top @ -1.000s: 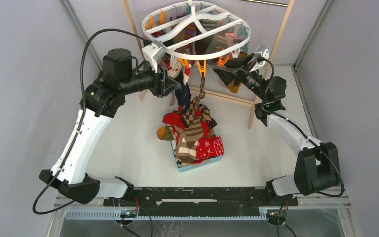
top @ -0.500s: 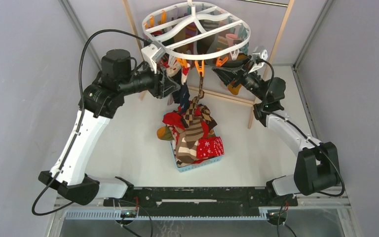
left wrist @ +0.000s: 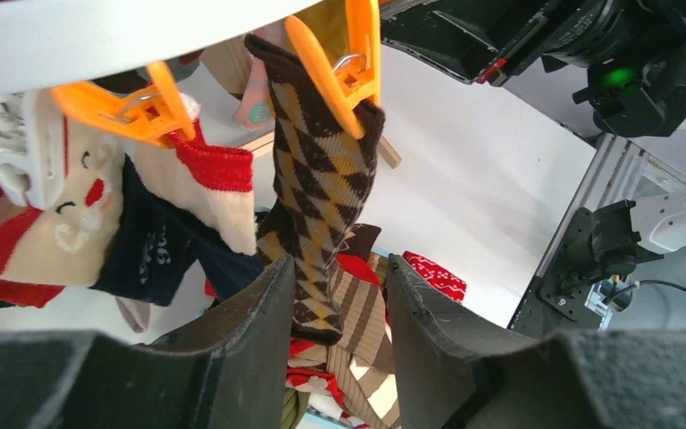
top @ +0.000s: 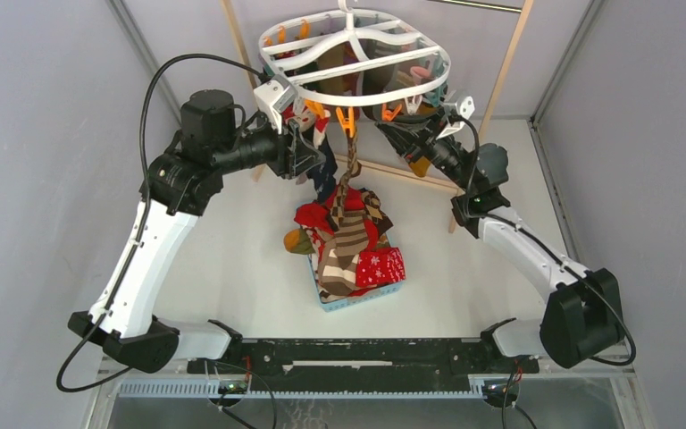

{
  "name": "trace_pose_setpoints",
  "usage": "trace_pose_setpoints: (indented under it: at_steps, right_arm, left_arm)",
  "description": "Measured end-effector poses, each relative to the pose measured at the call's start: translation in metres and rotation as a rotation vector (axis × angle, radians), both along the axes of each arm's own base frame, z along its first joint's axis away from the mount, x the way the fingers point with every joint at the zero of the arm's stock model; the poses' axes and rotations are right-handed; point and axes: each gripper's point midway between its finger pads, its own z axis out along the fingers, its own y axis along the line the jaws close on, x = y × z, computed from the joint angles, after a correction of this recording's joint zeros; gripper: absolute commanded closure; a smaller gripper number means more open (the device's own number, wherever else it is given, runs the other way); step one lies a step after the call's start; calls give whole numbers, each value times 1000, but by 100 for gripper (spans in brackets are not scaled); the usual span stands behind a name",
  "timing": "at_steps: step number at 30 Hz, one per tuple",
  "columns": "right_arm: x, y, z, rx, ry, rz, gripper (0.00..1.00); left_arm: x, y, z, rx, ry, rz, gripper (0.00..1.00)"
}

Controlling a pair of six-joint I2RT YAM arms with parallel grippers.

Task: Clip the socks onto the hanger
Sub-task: Open the clamp at the hanger.

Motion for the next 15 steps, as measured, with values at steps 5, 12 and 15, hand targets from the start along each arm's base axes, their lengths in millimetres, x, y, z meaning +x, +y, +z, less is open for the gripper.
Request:
trace_pose_setpoints:
  at_steps: [5,12,15]
  right_arm:
    - [-11,10,6,-9,-15,-30,96]
    - [-22,42,-10,-62,39,-78,100]
    - [-25,49,-14,-75,53,-114,100]
  left_arm:
    - [-1,0,2,-6,5,3,44]
    - [-11,4,21,-44,-8,12,33]
    - [-17,8,30,-60,-26,16,32]
